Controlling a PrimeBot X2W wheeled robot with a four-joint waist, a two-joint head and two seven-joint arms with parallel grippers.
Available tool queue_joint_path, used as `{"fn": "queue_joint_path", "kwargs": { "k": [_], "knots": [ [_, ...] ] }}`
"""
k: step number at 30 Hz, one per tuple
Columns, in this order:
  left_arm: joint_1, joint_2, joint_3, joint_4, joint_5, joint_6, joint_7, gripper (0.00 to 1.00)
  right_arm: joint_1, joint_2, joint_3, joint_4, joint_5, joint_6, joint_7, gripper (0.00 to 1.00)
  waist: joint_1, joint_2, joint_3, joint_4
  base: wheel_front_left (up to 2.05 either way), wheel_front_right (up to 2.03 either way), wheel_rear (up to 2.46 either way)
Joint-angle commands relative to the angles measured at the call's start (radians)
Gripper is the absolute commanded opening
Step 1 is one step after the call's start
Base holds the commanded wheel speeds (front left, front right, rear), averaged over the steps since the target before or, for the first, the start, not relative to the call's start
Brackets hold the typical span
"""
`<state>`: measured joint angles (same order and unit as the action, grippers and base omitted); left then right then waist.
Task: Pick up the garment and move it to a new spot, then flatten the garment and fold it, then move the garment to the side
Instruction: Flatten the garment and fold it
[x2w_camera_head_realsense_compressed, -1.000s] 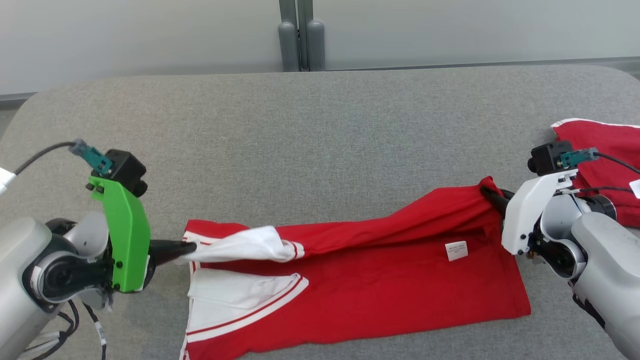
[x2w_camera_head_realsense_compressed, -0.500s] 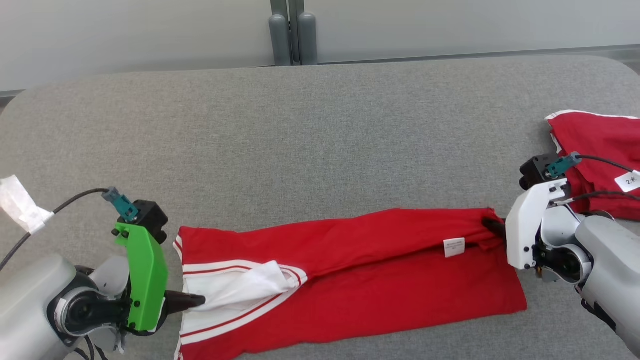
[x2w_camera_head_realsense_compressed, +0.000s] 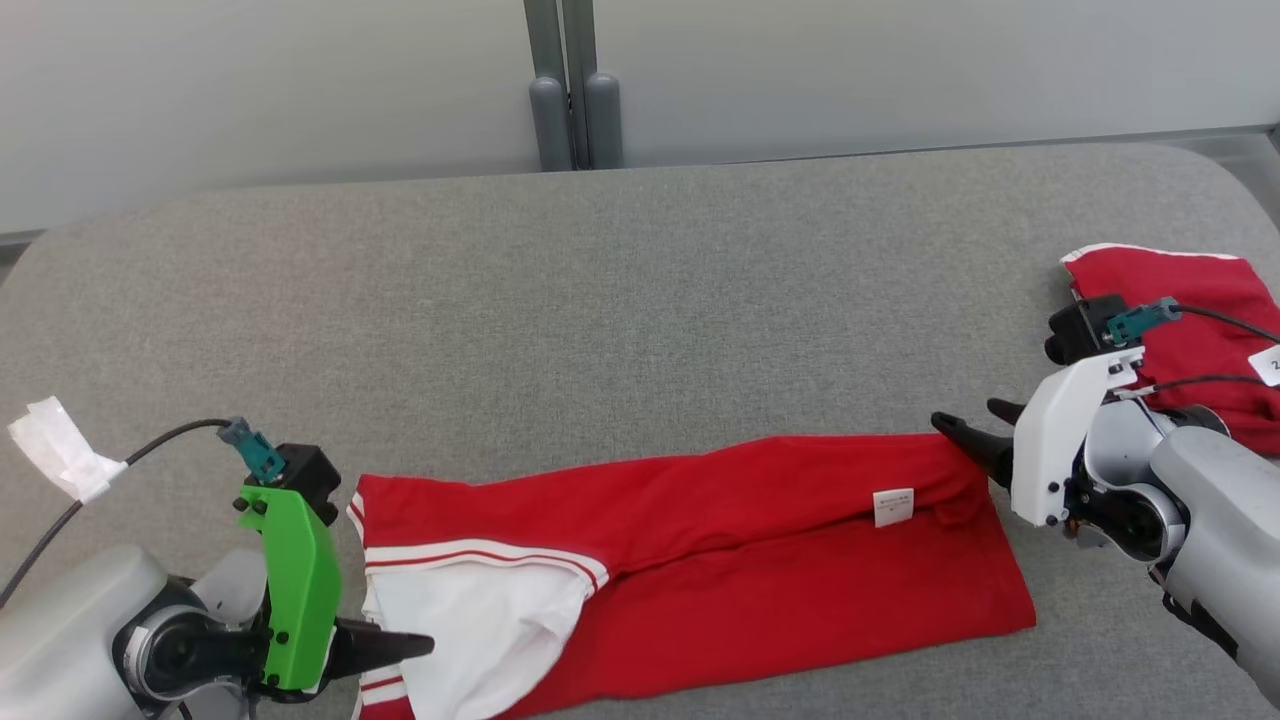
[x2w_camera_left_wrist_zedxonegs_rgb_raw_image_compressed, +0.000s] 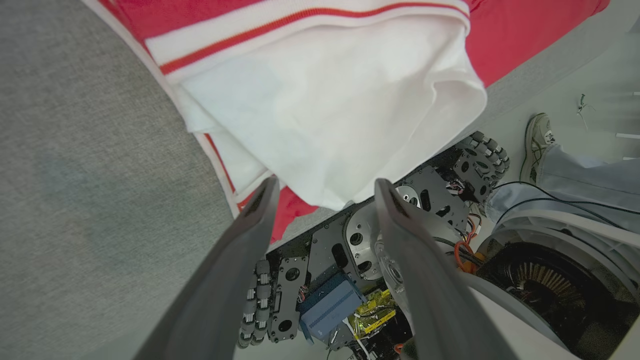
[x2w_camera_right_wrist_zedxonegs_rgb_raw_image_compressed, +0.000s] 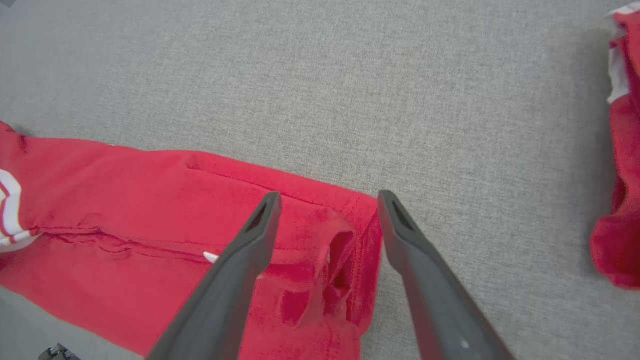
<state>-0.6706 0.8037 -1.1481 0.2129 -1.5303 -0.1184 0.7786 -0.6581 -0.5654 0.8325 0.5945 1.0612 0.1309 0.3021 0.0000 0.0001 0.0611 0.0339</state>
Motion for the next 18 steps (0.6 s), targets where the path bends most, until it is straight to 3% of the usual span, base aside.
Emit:
{"fn": "queue_joint_path", "kwargs": {
  "k": [1,5,9,14,18],
  "knots": [
    [0.002,0.012,0.011,-0.008,0.006,-0.003,-0.018,1.0,0.009,-0.008,-0.007,-0.014,0.005,0.0,-0.031,1.0,0.0,-0.0001,-0.034,0.001,0.0,0.0,0.0],
    [-0.014,0.033,0.058,-0.04,0.06,-0.005,-0.142,1.0,0.02,-0.017,-0.051,-0.048,-0.009,0.0,-0.168,1.0,0.0,-0.0001,-0.066,0.004,0.0,0.0,0.0],
    [0.012,0.044,0.126,-0.07,0.138,0.018,-0.359,1.0,0.048,-0.015,-0.11,-0.076,-0.05,0.0,-0.328,1.0,0.0,-0.0001,-0.078,0.007,0.0,0.0,0.0],
    [0.086,0.041,0.215,-0.102,0.279,0.149,-0.725,1.0,0.122,0.01,-0.225,-0.084,-0.116,0.0,-0.516,1.0,0.0,-0.0001,-0.084,0.014,0.0,0.0,0.0],
    [0.186,0.02,0.269,-0.136,0.344,0.278,-0.972,1.0,0.212,0.054,-0.339,-0.111,-0.191,0.0,-0.56,1.0,0.0,-0.0001,-0.085,0.019,0.0,0.0,0.0]
  ]
}}
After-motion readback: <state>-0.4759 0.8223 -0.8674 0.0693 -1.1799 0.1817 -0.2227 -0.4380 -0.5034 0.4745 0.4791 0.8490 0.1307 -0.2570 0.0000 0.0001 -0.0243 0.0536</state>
